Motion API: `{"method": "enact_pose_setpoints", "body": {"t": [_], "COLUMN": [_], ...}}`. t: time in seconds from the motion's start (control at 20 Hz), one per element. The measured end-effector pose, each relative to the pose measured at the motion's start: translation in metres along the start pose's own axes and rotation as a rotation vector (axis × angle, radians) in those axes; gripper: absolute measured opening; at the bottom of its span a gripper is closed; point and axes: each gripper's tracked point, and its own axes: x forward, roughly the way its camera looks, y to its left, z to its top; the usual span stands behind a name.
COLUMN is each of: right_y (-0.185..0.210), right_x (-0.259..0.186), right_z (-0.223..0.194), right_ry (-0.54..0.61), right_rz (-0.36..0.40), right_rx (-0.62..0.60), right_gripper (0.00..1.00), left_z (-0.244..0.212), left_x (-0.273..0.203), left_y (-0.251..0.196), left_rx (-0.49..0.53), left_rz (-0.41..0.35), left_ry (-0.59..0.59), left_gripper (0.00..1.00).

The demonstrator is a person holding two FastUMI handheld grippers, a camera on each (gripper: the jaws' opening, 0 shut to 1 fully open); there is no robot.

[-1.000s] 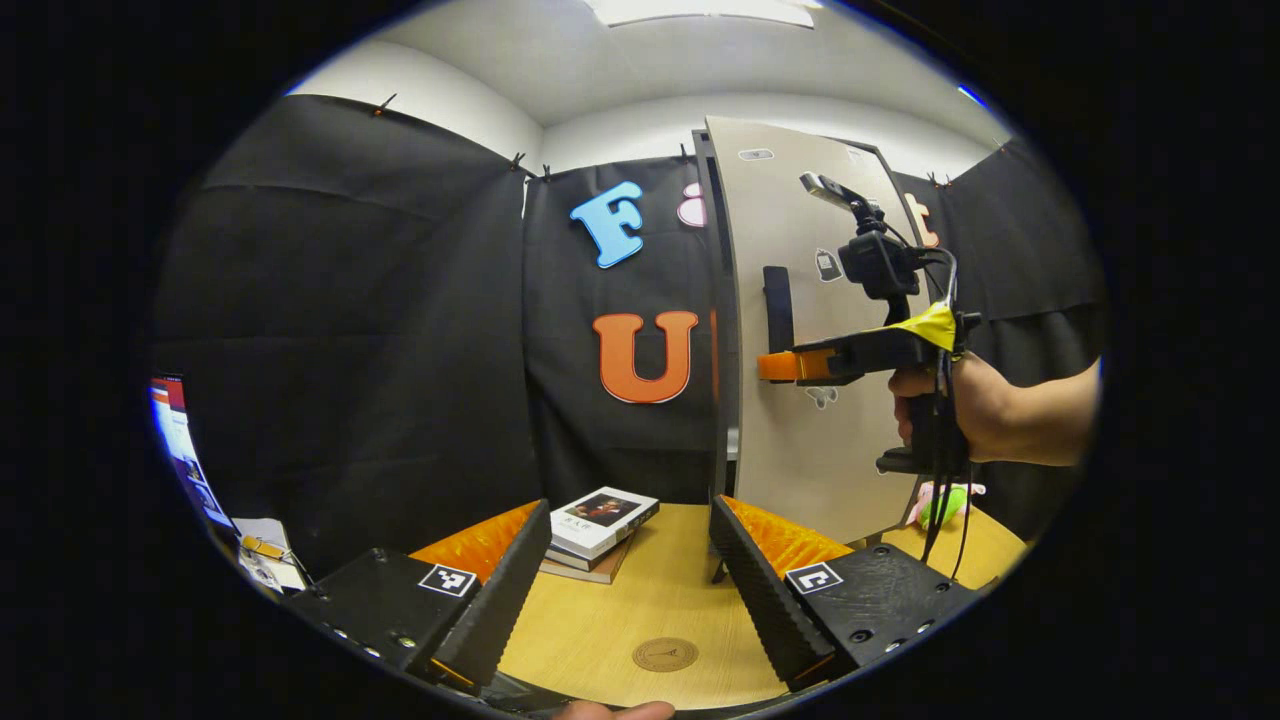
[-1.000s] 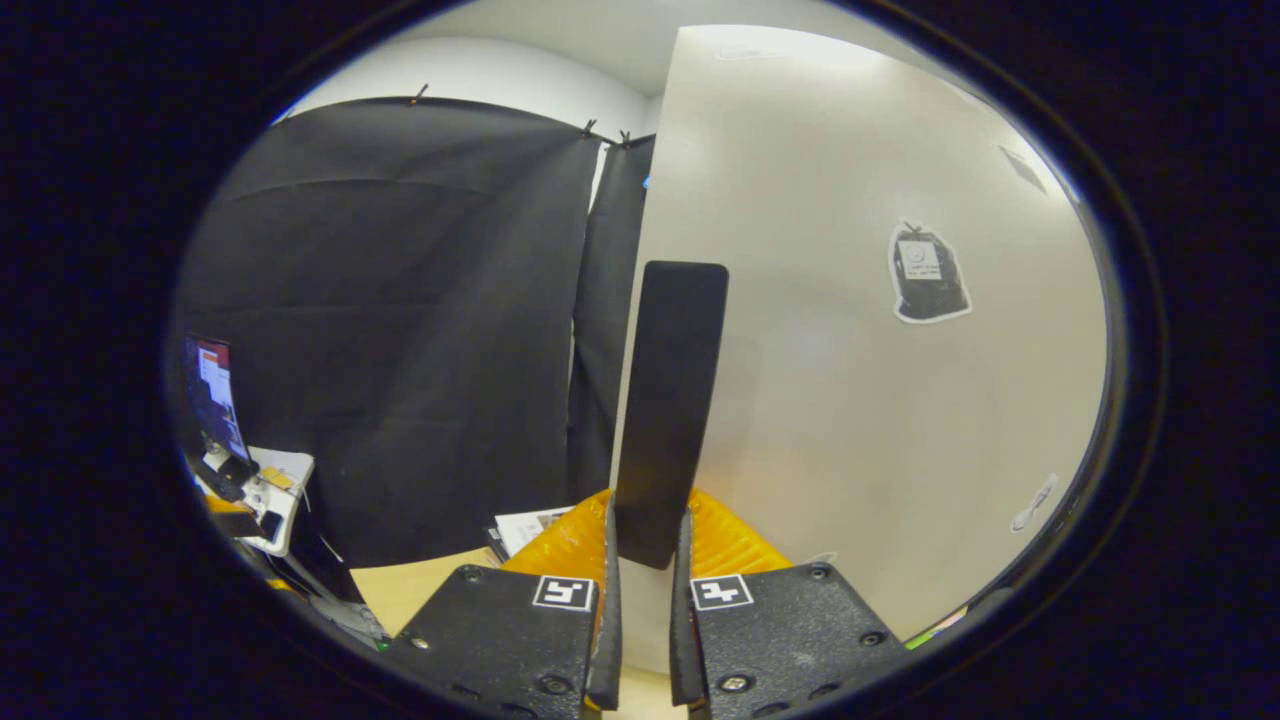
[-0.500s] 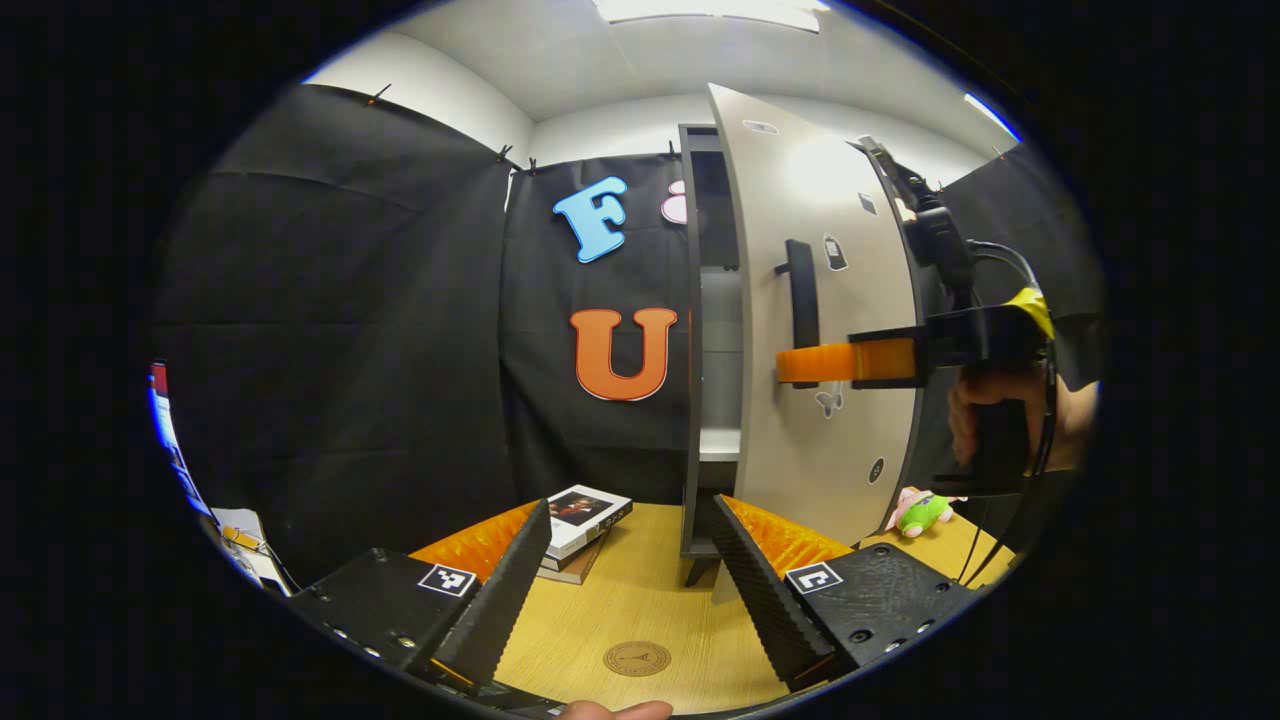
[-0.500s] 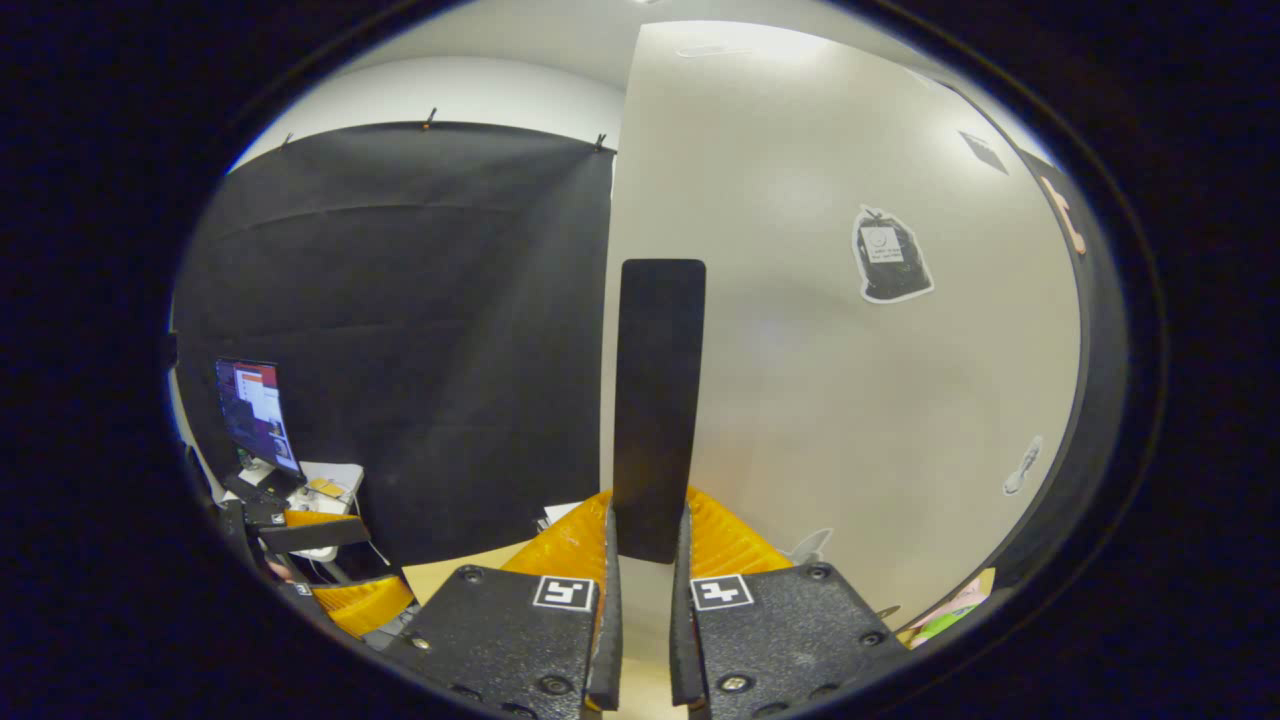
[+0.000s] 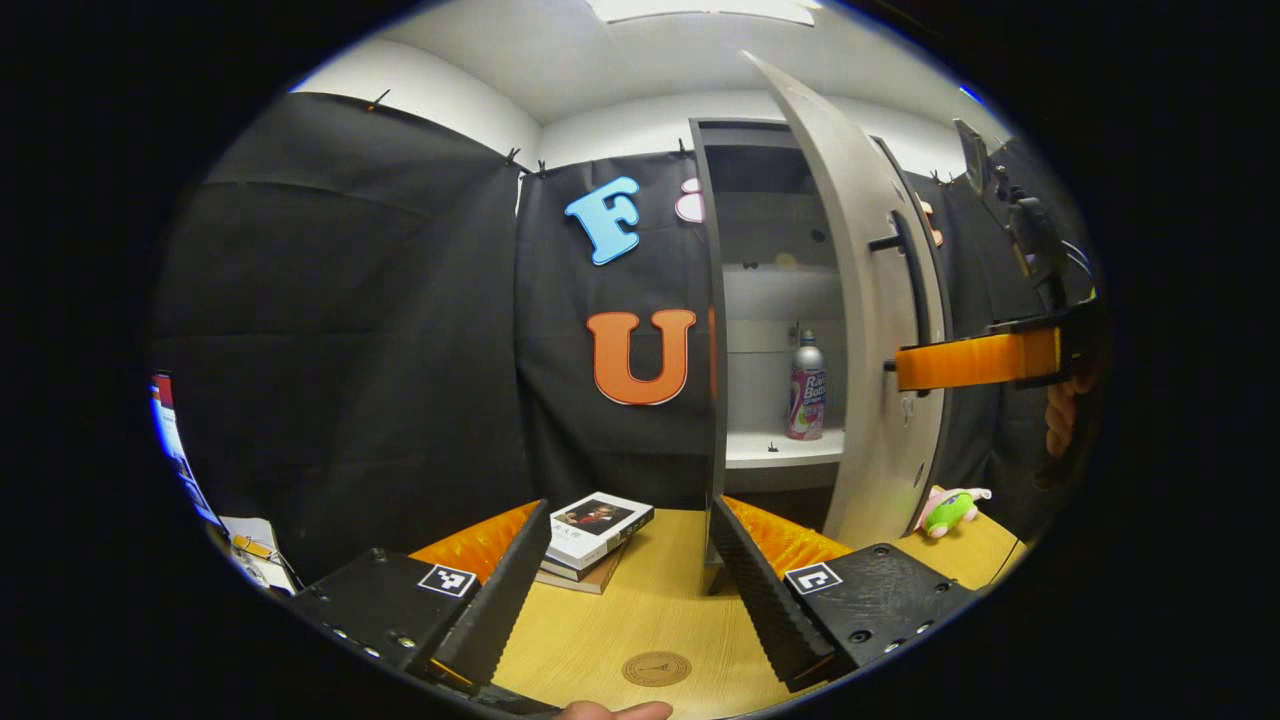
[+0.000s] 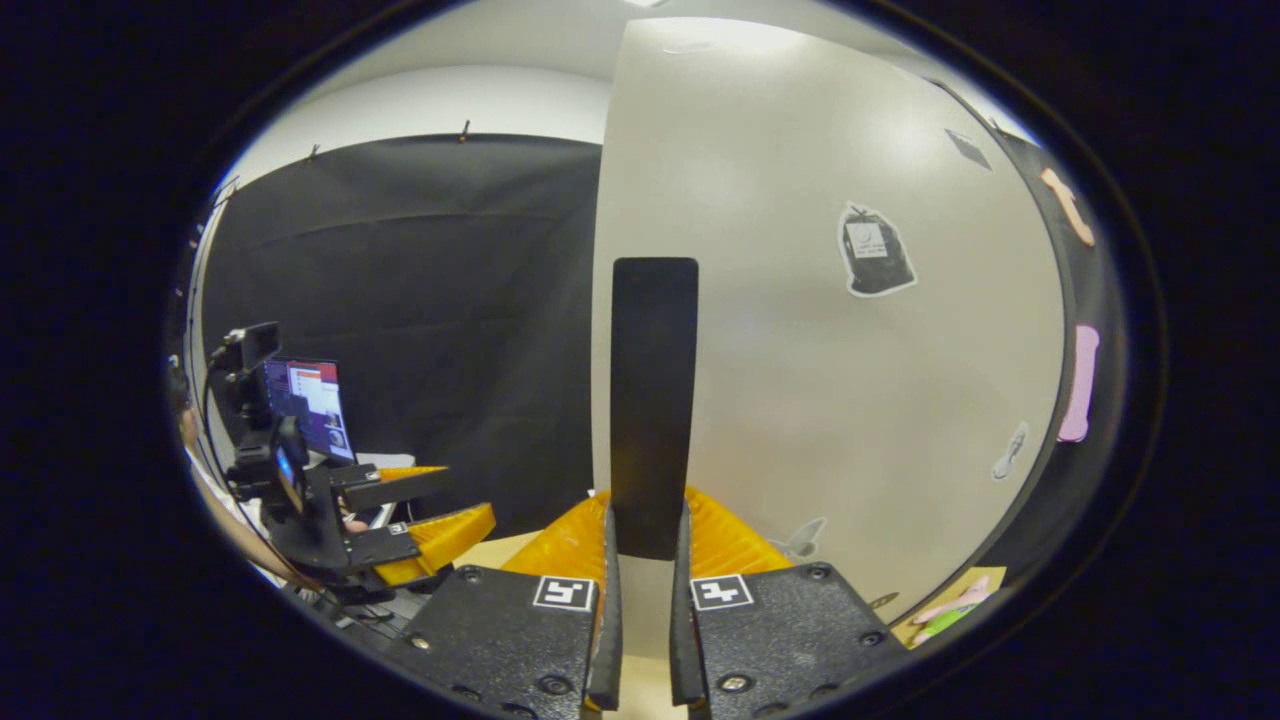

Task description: Open the cabinet door with the right hand, grasp the bottle in the cabinet with the left hand and place it on the coaster, then close the cabinet door with the right hand.

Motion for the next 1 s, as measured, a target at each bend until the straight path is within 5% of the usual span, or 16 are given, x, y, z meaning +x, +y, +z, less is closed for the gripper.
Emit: {"method": "enact_pose_setpoints", "body": {"t": [0.6, 1.0], "right_y": [-0.008, -0.013], "right_x": [-0.019, -0.037], "right_z": [-0.006, -0.009], "right_ry": [0.065, 0.091], "right_rz": [0.041, -0.032], "right_rx": [0.001, 0.008], "right_gripper": [0.22, 0.22], "left_z": [-0.002, 0.01], "left_x": [0.053, 0.1], "left_y": [-0.093, -0.144], "left_rx": [-0.012, -0.032], "left_rz": [-0.174, -0.285], "left_ry": [0.009, 0.008], "left_gripper": [0.96, 0.96]}}
